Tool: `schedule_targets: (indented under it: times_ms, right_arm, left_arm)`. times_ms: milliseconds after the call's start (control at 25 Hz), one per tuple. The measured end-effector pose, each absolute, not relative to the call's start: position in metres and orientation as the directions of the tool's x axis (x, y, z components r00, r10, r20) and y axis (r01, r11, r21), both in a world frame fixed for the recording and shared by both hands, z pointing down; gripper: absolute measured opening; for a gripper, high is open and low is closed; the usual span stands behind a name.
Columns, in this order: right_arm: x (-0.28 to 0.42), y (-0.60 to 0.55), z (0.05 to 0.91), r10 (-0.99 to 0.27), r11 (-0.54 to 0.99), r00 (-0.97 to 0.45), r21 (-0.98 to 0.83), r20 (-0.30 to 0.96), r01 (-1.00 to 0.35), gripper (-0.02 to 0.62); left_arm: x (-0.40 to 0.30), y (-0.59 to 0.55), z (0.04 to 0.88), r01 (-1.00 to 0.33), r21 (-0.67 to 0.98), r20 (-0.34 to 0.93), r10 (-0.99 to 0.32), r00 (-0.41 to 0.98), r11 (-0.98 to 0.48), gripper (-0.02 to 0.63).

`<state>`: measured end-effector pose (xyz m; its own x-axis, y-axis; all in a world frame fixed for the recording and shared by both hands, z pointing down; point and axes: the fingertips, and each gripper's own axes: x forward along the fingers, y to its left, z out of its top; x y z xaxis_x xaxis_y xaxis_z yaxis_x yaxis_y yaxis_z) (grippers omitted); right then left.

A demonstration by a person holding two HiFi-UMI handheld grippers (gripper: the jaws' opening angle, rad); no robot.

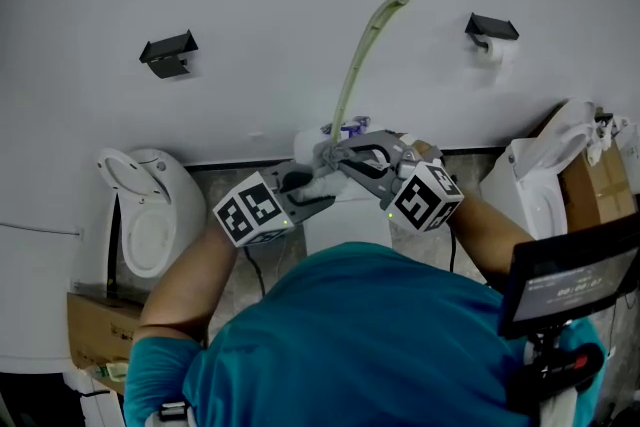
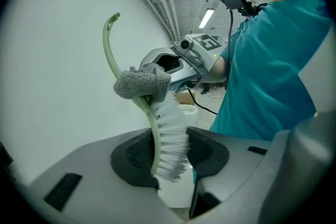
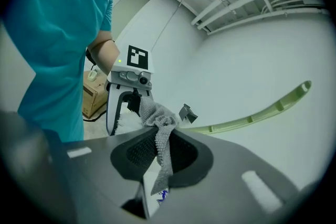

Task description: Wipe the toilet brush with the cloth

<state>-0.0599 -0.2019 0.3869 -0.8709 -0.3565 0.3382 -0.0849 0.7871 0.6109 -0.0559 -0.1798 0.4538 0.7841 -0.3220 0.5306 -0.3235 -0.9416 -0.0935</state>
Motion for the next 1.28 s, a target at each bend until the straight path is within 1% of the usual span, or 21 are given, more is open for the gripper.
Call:
schedule_targets:
  times_ms: [480,920,1280]
  right_arm:
    - [-0.055,-0.21,0.381,-0.411,0.743,-0.854,0.66,0.318,-0.112,0.046]
    - [-0.049,-0.219,0.371,-0.445,0.722,-0.846,0.677,0.295,-0.144,0.046]
    - [-0.046,-0.225,0.36,-0.466,0.7,-0.842,0.695,0.272,-0.163,0.046]
  left_arm:
    - [-0.055,-0.178,0.451,-0.278,-0.147,0.547,-0.312,0.777,-0.949,0.153]
    - [-0.055,-0.174,0.453,-0.246,-0.157,0.56,-0.291,0.775,-0.957,0.153]
    - [-0.055,-0.168,0.45,-0.216,-0.156,0.548,-0.267,0.793,-0.964,0.153]
